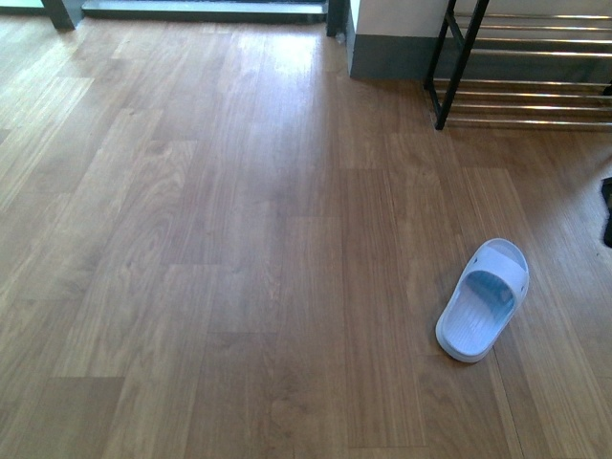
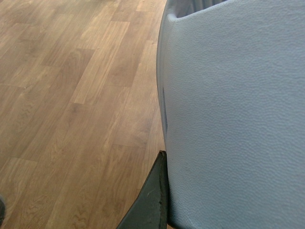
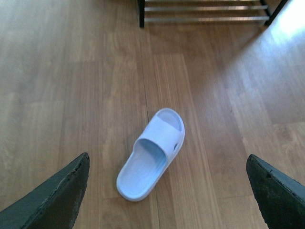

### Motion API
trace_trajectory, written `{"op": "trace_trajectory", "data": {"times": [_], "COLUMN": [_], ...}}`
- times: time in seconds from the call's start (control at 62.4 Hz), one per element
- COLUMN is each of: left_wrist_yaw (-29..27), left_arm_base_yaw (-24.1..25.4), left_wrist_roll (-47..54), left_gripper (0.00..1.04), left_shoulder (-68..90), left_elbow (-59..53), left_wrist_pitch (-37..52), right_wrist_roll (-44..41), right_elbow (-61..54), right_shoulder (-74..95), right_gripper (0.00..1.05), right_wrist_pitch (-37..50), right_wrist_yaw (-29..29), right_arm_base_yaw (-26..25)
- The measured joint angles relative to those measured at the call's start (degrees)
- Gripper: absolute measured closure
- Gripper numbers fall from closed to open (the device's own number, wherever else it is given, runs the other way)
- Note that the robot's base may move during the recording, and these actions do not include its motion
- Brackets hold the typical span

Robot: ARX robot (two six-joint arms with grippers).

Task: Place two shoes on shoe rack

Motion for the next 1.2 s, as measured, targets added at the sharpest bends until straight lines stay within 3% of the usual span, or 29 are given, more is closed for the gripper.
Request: {"op": "trace_trajectory", "data": {"times": [0.385,0.898,1.203], "left_wrist_yaw": [-0.02,-0.02,-0.02], "left_arm_base_yaw": [0.00,0.00,0.00], "left_wrist_roll": [0.02,0.02,0.02], "left_gripper": [1.03,1.03,1.03], "left_shoulder": [0.00,0.00,0.00], "left_elbow": [0.00,0.00,0.00], "left_wrist_pitch": [0.00,0.00,0.00], "right_wrist_roll": [-5.07,-16.22,-16.96], "right_elbow": [21.62,46.40,58.47], "right_shoulder": [40.48,67.91,75.91], "right_gripper": [0.09,0.09,0.09], "right_wrist_pitch": [10.36,4.76,0.11], "right_wrist_yaw": [-0.35,-2.21,-2.36], "right_arm_base_yaw": [-4.26,-10.29,-12.00]}}
